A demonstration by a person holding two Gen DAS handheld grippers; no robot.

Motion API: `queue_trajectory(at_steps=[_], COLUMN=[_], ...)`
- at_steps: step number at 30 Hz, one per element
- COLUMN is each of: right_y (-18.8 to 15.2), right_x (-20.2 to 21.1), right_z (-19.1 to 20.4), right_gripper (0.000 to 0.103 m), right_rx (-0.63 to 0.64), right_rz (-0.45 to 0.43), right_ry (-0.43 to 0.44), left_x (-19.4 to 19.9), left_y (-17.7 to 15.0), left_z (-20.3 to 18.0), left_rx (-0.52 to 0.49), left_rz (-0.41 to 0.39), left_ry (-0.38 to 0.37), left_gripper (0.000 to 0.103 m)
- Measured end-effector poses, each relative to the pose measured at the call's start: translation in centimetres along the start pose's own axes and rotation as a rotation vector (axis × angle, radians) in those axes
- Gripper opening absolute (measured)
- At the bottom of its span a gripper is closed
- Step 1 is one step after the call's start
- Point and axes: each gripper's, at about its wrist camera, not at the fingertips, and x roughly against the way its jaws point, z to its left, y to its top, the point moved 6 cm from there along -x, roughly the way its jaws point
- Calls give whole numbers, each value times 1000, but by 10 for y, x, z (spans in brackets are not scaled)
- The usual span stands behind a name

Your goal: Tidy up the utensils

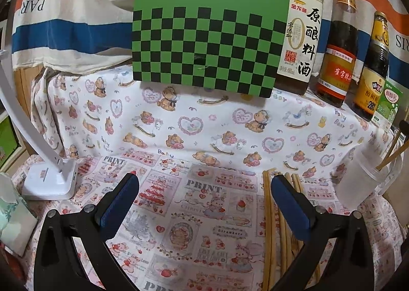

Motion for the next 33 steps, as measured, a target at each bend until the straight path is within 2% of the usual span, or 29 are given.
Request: queue_trajectory(at_steps=[8,11,13,14,16,18,20,23,25,30,33], right_y=[-1,-6,-12,-15,-23,-29,-39,-56,-66,-80,-91], right_x=[-3,-9,-12,-13,-12,-9,-10,-6,1,21,22], right_z=[-1,-7,-12,-15,-13,-4,-1,-3,1,24,42], right_gripper=[7,8,15,25,27,27,29,41,42,43,43], right_rx=[15,9,-10,-18,14,55,58,-56,-109,-71,-5], right_rz=[8,41,79,100,147,161,218,297,325,292,291], right_ry=[-5,-12,-16,-23,-57,-37,-42,26,81,116,139], left_x=[1,2,2,2,1,-2,-4,-6,-6,-5,-1], left_y=[-2,-2,-1,-1,-1,-2,-4,-6,-6,-8,-8], left_z=[-6,-6,-6,-5,-4,-3,-3,-3,-3,-8,-11], left_rx=[-44,-43,-38,-35,-31,-30,-27,-33,-38,-50,-17], left_rz=[-7,-12,-12,-11,-1,15,28,39,45,59,76], left_ry=[14,12,8,6,8,10,10,15,14,0,-76], left_gripper=[102,102,102,102,102,102,102,102,102,102,102])
